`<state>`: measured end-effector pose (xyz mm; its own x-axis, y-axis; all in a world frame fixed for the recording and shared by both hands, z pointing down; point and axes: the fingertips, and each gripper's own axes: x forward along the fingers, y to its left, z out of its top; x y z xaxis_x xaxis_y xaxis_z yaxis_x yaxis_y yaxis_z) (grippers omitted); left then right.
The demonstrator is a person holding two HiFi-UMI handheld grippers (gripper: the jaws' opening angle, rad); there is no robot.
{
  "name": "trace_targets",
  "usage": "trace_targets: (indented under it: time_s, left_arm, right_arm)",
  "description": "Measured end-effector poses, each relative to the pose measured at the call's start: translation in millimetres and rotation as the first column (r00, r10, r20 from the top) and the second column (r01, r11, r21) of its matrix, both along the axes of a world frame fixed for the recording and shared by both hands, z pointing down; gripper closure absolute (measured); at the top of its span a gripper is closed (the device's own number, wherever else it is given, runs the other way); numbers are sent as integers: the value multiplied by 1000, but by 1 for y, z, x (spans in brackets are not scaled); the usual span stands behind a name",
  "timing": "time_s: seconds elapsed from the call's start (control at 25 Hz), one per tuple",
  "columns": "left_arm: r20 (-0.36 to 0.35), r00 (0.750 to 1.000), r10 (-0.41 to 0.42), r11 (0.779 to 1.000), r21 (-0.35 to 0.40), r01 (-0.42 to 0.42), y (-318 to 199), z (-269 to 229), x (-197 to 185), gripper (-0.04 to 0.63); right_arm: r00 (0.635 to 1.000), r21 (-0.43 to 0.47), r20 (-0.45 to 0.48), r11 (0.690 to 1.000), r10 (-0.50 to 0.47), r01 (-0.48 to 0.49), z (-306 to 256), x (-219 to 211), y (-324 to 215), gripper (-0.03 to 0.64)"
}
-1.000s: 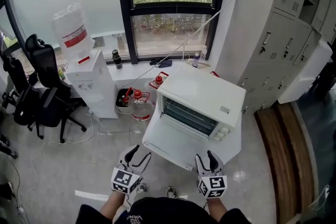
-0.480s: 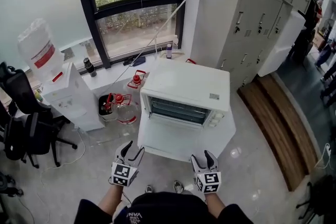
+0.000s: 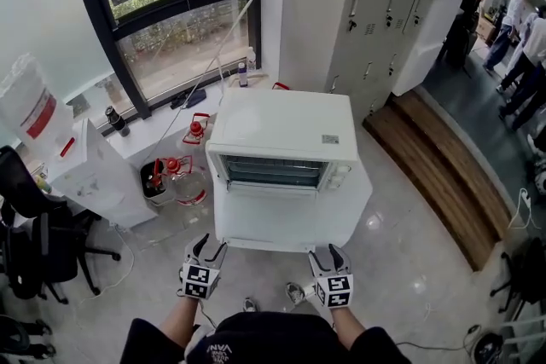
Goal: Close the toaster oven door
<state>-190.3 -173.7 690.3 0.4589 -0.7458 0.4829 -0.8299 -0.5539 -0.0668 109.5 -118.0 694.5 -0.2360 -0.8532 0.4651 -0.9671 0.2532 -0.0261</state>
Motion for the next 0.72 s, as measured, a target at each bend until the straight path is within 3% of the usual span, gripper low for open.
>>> trace_targets:
  time_s: [0.36,0.72]
  left_arm:
    - [113,988,106,989,-118,-93,4,59,4,374]
    - [117,988,104,977,-199,-80,5,99,-3,374]
  right_arm:
    - [998,-97,-55,995,19,-24,50,2,12,377]
    - [996,-213,-87,977,0,-18,98,-5,25,377]
